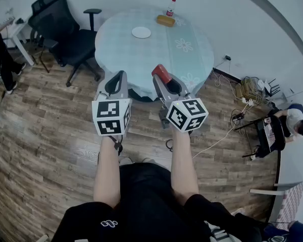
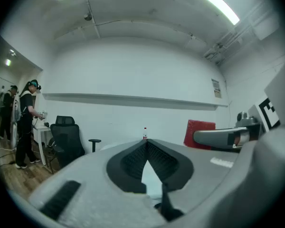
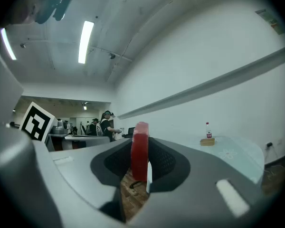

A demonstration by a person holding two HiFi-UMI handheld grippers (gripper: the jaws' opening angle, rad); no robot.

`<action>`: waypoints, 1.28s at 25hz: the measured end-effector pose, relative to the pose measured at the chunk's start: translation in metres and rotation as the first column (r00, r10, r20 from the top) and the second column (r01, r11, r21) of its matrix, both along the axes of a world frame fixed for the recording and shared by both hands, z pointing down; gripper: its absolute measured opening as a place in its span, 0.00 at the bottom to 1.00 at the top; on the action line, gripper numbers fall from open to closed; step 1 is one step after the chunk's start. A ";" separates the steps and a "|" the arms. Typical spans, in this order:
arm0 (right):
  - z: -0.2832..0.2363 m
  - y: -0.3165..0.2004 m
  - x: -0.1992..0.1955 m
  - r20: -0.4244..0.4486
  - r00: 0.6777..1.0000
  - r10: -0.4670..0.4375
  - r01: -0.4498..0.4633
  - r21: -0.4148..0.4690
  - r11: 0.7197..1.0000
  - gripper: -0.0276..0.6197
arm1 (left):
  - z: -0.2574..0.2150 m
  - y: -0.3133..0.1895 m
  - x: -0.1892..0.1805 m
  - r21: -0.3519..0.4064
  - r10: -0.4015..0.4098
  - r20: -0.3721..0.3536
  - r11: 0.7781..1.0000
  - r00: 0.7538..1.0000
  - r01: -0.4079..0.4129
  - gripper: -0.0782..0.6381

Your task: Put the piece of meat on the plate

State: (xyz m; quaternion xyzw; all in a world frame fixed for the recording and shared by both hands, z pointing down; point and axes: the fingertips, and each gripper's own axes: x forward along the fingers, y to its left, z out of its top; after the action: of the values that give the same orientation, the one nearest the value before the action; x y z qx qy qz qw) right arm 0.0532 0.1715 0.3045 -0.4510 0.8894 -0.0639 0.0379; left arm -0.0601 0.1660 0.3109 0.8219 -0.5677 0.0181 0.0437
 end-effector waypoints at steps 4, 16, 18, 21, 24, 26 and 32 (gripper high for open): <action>0.005 0.001 -0.012 -0.002 1.000 0.002 -0.002 -0.009 1.000 0.20 | 0.003 0.001 -0.010 -0.003 0.003 0.014 1.000 1.000 -0.003 0.11; 0.022 0.000 -0.020 0.009 0.999 0.035 -0.034 -0.069 0.997 0.20 | 0.017 -0.007 -0.022 -0.028 0.047 -0.037 0.998 0.998 -0.048 0.11; 0.023 -0.005 -0.018 0.015 0.999 0.046 -0.045 -0.083 0.996 0.20 | 0.018 -0.010 -0.021 -0.029 0.061 -0.035 0.998 0.998 -0.062 0.11; 0.025 -0.013 -0.027 0.011 0.999 0.045 -0.043 -0.096 0.994 0.20 | 0.019 -0.018 -0.027 -0.035 0.061 -0.034 0.997 0.998 -0.062 0.11; 0.030 -0.020 -0.036 0.000 1.000 0.029 -0.029 -0.104 0.994 0.20 | 0.024 -0.027 -0.033 -0.047 0.049 -0.048 0.998 0.998 -0.052 0.11; 0.033 -0.027 -0.035 -0.007 0.999 0.031 -0.032 -0.107 0.994 0.20 | 0.027 -0.035 -0.035 -0.052 0.047 -0.055 0.997 0.997 -0.050 0.11; 0.048 -0.064 -0.010 0.008 0.997 0.080 -0.078 -0.136 0.988 0.20 | 0.035 -0.068 -0.021 -0.050 0.067 -0.049 0.996 0.997 -0.070 0.11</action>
State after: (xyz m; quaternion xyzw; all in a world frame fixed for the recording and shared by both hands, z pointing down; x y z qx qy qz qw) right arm 0.0433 0.1077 0.3523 -0.4868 0.8643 -0.1258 0.0159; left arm -0.0813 0.0984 0.3461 0.8396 -0.5374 0.0147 0.0779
